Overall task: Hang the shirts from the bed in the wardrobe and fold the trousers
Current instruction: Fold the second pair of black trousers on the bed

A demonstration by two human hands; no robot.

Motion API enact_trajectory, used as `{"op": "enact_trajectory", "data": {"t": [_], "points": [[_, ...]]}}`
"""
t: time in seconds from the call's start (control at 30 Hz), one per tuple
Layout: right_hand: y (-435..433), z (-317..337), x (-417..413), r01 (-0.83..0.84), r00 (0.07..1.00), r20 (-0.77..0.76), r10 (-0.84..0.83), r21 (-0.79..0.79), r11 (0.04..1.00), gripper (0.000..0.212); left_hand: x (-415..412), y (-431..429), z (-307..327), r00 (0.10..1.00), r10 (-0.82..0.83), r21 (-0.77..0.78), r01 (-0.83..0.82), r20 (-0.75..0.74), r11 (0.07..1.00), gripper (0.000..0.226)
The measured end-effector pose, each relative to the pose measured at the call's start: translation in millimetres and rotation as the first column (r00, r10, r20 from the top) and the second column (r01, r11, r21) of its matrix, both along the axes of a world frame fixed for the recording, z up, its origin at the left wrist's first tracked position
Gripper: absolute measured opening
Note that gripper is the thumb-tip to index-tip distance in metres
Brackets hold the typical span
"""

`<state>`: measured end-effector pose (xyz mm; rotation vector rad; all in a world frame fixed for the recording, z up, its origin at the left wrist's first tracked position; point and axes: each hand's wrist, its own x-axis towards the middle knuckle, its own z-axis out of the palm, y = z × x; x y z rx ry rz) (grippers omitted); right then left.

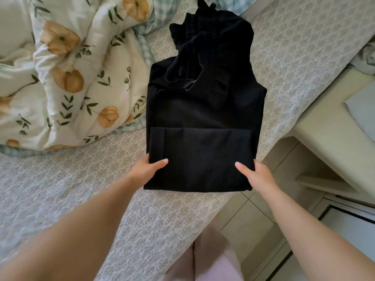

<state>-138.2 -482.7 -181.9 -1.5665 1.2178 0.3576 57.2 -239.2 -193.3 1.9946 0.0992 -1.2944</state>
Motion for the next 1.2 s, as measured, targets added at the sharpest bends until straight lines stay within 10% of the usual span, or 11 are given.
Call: {"op": "enact_trajectory", "data": {"t": [0.37, 0.57, 0.73, 0.9, 1.2], "points": [[29, -17, -26, -0.165, 0.964, -0.250, 0.091, -0.294, 0.941, 0.042, -41, 10, -5, 0.864, -0.393, 0.446, 0.230, 0.314, 0.865, 0.038], [35, -20, -24, 0.029, 0.964, -0.224, -0.144, -0.450, 0.893, 0.049, -48, 9, -8, 0.903, 0.043, 0.424, -0.242, 0.427, 0.873, 0.071], [11, -18, -11, 0.364, 0.911, -0.190, -0.366, -0.045, 0.930, 0.058, -30, -10, -8, 0.954, 0.122, 0.396, -0.228, 0.276, 0.890, 0.047], [18, -12, -12, 0.054, 0.966, -0.227, -0.126, -0.301, 0.952, 0.043, -35, -11, 0, 0.929, 0.022, 0.274, -0.132, 0.370, 0.953, 0.032], [40, 1, -28, 0.067, 0.888, -0.440, -0.132, -0.159, 0.985, 0.048, -50, 19, 12, 0.975, -0.021, 0.542, -0.105, 0.221, 0.833, 0.044]]}}
